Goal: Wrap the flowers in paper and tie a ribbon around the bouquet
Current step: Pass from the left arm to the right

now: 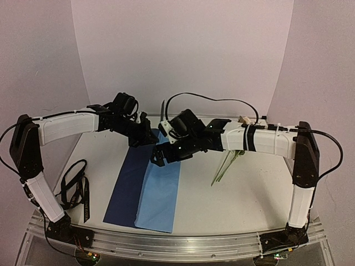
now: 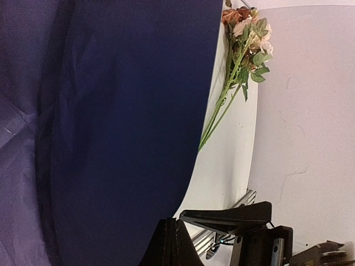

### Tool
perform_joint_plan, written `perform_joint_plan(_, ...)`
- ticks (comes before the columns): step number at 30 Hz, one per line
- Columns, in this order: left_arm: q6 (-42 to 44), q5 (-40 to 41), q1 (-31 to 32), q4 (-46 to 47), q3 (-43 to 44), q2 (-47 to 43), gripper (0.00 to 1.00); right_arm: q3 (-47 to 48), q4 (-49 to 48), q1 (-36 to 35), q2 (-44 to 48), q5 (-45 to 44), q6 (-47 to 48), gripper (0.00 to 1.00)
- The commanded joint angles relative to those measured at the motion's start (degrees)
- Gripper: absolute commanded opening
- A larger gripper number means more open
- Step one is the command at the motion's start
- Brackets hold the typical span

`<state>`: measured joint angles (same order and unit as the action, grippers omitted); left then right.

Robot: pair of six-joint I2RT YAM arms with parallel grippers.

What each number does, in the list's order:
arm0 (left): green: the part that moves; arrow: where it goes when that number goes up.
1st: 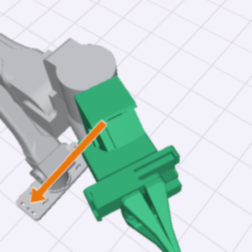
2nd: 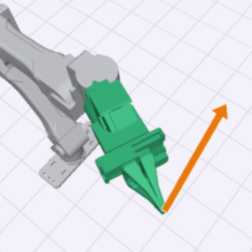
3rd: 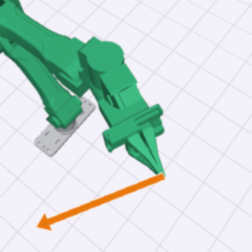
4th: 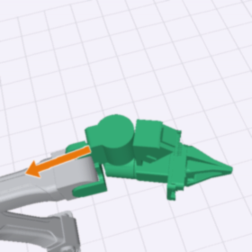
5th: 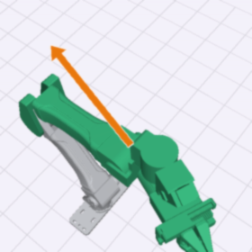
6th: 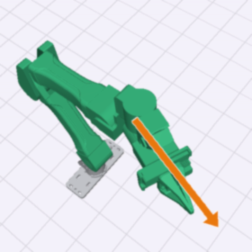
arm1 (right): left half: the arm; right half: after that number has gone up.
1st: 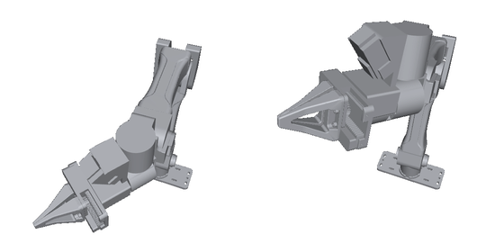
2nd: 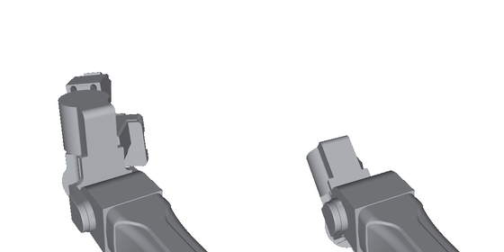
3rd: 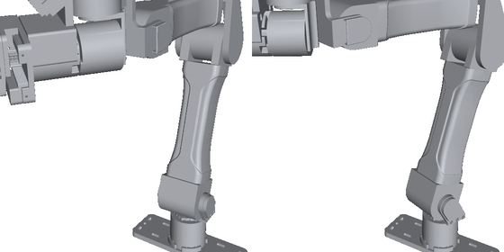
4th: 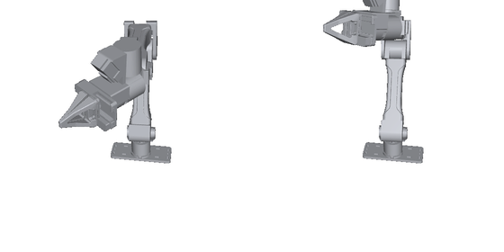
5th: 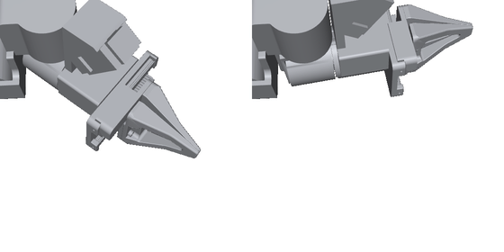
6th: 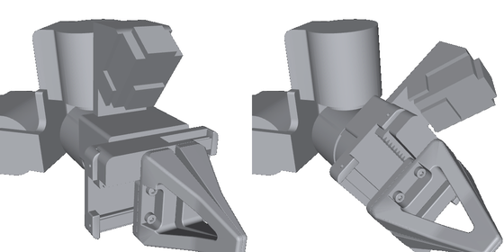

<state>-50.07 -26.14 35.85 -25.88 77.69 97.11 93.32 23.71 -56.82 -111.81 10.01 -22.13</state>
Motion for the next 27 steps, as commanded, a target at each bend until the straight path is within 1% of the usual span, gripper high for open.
perform_joint_plan(1, -4.0, -1.8, 1.6, 3.5, 2.4, 1.1, 0.00, -0.8, -5.6, 0.0, 0.8, -5.1, -0.1, 0.98)
perform_joint_plan(7, -6.7, -2.2, 1.9, 7.1, 0.8, 1.9, 0.00, -5.2, -9.4, 0.1, 3.2, -6.2, -1.0, 0.98)
perform_joint_plan(13, -7.7, -2.6, 2.1, 8.3, 0.4, 2.5, 0.00, -6.4, -9.6, 0.1, 3.6, -7.0, -1.3, 0.98)
perform_joint_plan(18, -7.9, -2.8, 2.5, 8.5, 0.2, 2.5, 0.00, -5.4, -9.6, 0.0, 3.6, -6.6, -1.3, 0.98)
perform_joint_plan(24, -8.1, -5.0, 2.5, 8.8, -0.8, 2.5, 0.00, -7.7, -9.9, 0.1, 7.2, -7.2, 1.3, 0.98)
perform_joint_plan(27, -6.2, -4.8, 2.5, 7.4, -0.7, 2.4, 0.00, -9.9, -10.5, 0.0, 10.4, -8.9, 2.3, 0.98)
